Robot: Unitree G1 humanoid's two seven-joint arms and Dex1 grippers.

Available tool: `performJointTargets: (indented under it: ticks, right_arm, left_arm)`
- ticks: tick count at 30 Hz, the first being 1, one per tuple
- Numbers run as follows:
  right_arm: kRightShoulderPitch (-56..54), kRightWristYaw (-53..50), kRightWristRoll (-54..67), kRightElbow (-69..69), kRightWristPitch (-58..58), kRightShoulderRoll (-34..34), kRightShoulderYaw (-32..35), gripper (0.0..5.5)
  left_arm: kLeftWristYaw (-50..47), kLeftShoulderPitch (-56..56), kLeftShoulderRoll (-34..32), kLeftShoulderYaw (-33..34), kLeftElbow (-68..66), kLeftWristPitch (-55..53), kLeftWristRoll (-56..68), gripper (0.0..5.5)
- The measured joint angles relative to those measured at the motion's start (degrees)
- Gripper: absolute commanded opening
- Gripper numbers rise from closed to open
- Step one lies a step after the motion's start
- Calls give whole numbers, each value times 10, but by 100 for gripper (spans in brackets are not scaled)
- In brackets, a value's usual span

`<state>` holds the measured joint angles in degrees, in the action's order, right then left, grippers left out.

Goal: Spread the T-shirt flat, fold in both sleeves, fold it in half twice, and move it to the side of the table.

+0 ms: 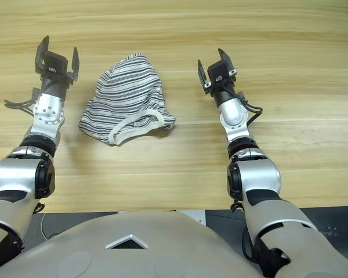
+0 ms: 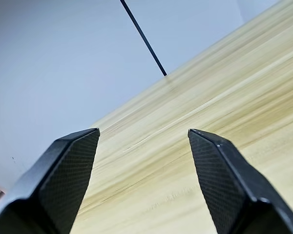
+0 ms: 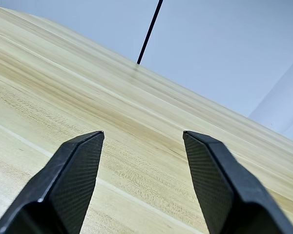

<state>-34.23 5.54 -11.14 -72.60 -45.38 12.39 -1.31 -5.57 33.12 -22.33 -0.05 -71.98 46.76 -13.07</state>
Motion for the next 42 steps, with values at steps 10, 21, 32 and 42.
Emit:
performJointTargets:
  ticks: [10,21,32,42]
  right_arm:
    - [-8,-14,-5,-1,8,-9,-5,300]
    - [-10,-20,-5,1,8,-10,-6,300]
    - [-11,-28,-5,3,8,-9,-13,300]
    - [-17,-28,-5,3,8,-10,-17,300]
  left_arm:
    - [202,-50,-101,53,115,115,129,340]
    - [650,-411,-321,-42,498,-42,304,340]
    - [568,-551,-355,-15,701,-110,71,340]
    - [273,-545,-272,-32,661,84,-194,340]
